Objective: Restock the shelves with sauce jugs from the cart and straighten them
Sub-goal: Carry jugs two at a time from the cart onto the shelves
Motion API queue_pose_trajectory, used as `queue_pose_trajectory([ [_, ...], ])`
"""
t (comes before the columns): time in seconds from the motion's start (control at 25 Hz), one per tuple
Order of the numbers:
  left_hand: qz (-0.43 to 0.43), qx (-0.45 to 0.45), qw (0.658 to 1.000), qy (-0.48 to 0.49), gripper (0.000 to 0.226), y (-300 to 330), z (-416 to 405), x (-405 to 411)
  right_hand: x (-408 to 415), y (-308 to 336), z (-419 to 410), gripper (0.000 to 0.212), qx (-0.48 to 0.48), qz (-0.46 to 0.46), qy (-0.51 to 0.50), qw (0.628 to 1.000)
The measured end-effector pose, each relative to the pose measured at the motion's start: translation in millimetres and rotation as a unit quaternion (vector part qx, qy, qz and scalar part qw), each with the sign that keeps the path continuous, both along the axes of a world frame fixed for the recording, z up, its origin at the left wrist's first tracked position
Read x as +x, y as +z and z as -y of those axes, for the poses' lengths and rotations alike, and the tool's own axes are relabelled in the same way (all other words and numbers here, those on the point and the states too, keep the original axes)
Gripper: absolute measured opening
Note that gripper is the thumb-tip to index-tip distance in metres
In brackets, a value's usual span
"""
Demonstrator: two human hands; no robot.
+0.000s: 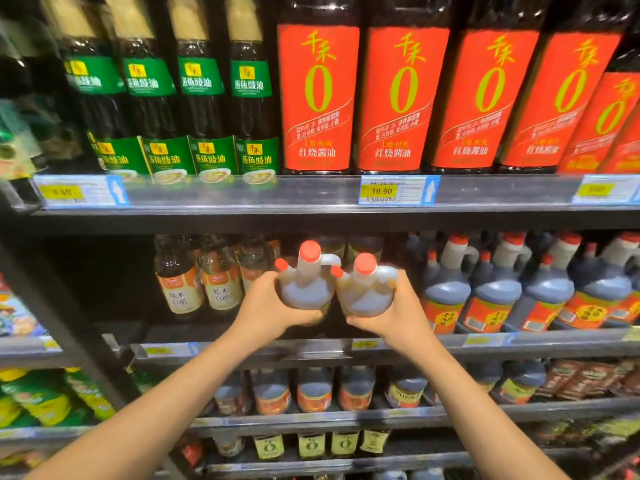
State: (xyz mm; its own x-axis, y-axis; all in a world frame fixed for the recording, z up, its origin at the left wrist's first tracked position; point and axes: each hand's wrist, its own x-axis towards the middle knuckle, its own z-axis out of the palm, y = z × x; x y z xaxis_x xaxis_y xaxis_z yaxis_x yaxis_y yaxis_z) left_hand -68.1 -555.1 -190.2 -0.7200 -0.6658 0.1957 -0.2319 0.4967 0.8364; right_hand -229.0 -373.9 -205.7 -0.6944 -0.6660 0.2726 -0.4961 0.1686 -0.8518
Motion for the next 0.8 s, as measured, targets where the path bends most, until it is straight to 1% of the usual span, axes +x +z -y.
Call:
queue_pose_trajectory([
  [0.08, 0.026, 0.013, 1.0, 0.011, 0.058, -10.5, 8.3, -10.6, -10.9, -7.8, 6.9, 0.084, 0.025, 0.029, -0.012, 0.999],
  [0.12, 0.032, 0.023, 0.999, 0.015, 0.063, -15.6, 11.9, -14.9, -16.9, -13.1, 9.3, 0.088, 0.034, 0.042, -0.015, 0.998],
  [0.2, 0.037, 0.04, 0.998, 0.015, 0.089, -22.8, 15.1, -21.5, -25.1, -21.5, 12.3, 0.092, 0.059, 0.064, -0.023, 0.996],
  [0.24, 0.035, 0.051, 0.998, 0.012, 0.099, -27.9, 16.6, -24.7, -27.9, -23.6, 14.0, 0.092, 0.07, 0.079, -0.03, 0.994],
  [0.28, 0.023, 0.06, 0.998, 0.008, 0.104, -30.8, 16.4, -28.7, -29.3, -24.2, 15.8, 0.09, 0.075, 0.092, -0.034, 0.992],
  [0.36, -0.007, 0.084, 0.996, 0.001, 0.103, -36.7, 21.2, -36.7, -29.0, -20.9, 20.9, 0.081, 0.066, 0.104, -0.044, 0.991],
  [0.4, -0.015, 0.095, 0.995, -0.007, 0.101, -38.2, 25.3, -40.5, -28.1, -19.1, 23.2, 0.081, 0.055, 0.104, -0.055, 0.991],
  [0.44, -0.015, 0.1, 0.995, -0.02, 0.102, -40.2, 30.6, -44.1, -26.9, -16.9, 25.5, 0.085, 0.039, 0.1, -0.066, 0.992],
  [0.52, 0.003, 0.102, 0.994, -0.04, 0.111, -47.6, 41.5, -49.6, -23.6, -14.8, 28.8, 0.09, 0.019, 0.094, -0.088, 0.992],
  [0.6, 0.03, 0.104, 0.993, -0.04, 0.119, -46.5, 42.5, -52.0, -16.7, -12.4, 28.7, 0.09, 0.016, 0.086, -0.102, 0.991],
  [0.64, 0.047, 0.099, 0.993, -0.034, 0.12, -39.2, 36.5, -49.3, -10.8, -9.2, 27.1, 0.088, 0.023, 0.079, -0.108, 0.991],
  [0.72, 0.076, 0.075, 0.994, -0.034, 0.113, -32.1, 25.6, -41.1, 2.5, -6.9, 19.3, 0.079, 0.024, 0.049, -0.12, 0.991],
  [0.8, 0.075, 0.026, 0.995, -0.064, 0.103, -32.8, 15.8, -27.6, 15.6, -14.1, 7.8, 0.063, 0.022, -0.027, -0.103, 0.994],
])
